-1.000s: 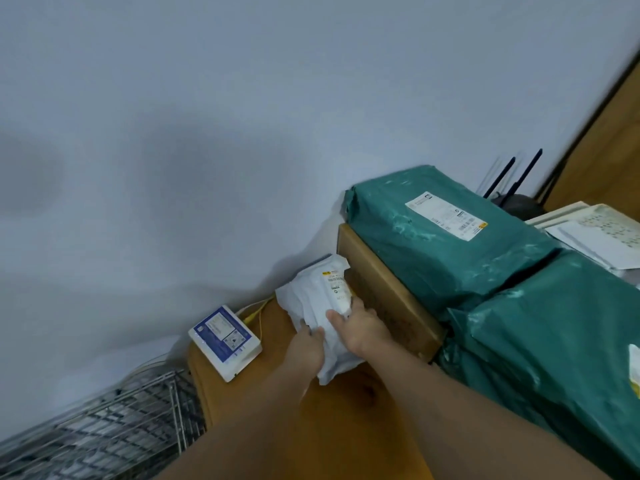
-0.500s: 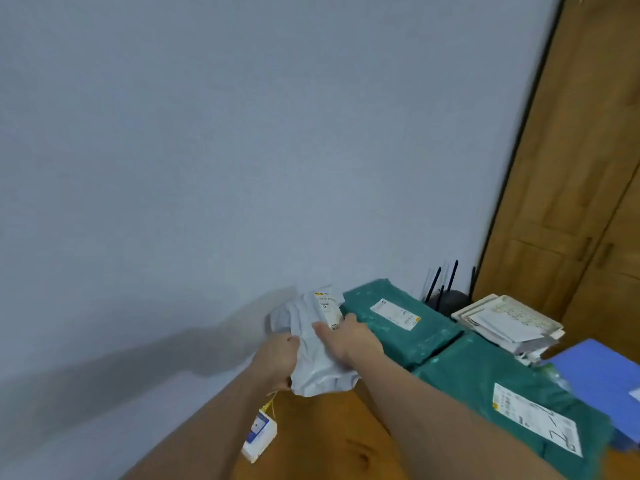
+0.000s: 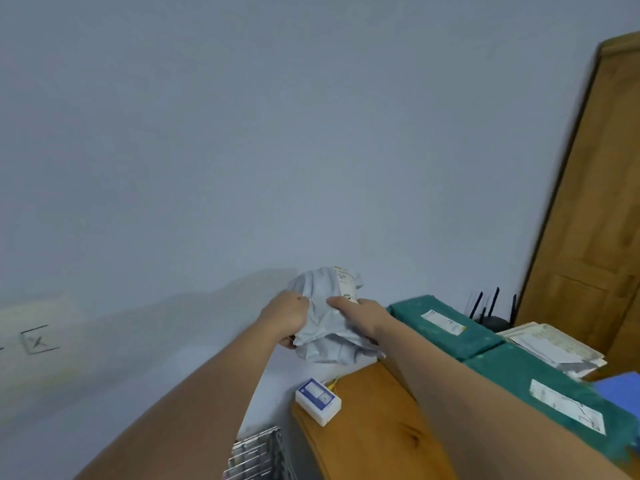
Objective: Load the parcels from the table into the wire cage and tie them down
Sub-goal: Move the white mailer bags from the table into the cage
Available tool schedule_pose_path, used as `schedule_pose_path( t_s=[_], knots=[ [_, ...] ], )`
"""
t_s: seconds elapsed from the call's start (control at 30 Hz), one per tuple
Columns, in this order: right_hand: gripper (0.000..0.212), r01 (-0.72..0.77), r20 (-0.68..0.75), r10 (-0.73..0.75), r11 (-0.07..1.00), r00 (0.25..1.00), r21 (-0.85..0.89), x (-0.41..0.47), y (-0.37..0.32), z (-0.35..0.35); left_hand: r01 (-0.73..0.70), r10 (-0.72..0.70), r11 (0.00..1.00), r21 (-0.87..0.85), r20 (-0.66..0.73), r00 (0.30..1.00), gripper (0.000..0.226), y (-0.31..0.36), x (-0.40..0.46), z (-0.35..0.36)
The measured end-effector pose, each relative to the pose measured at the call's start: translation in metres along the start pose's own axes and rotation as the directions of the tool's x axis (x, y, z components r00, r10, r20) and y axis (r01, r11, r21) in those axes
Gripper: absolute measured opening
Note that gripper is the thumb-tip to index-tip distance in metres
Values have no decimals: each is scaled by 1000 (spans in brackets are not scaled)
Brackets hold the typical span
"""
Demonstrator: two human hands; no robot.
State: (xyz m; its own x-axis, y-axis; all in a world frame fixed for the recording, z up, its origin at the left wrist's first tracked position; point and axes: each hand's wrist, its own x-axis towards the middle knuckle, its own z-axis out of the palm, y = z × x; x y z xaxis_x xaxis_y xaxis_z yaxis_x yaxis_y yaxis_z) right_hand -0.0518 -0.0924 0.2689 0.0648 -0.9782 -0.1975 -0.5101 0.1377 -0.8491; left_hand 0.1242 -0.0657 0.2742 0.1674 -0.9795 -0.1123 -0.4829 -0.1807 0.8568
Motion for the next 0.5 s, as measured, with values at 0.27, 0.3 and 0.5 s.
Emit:
schedule_pose_path(
  t_s=[0.27,0.3,0.5],
  knots=[
    [58,117,291,-102,993,951,-34,-50,5,202,247,-241,967,64,-87,967,25,-168,-86,-109],
    [57,126,335,-107,991,936,-35,-56,6,230,296,-287,952,74,-110,952,27,-190,-99,-122],
    [48,165,560,-110,985,821,-48,-94,21,365,503,-506,861,-75,-219,834,35,-310,-162,-172]
  ],
)
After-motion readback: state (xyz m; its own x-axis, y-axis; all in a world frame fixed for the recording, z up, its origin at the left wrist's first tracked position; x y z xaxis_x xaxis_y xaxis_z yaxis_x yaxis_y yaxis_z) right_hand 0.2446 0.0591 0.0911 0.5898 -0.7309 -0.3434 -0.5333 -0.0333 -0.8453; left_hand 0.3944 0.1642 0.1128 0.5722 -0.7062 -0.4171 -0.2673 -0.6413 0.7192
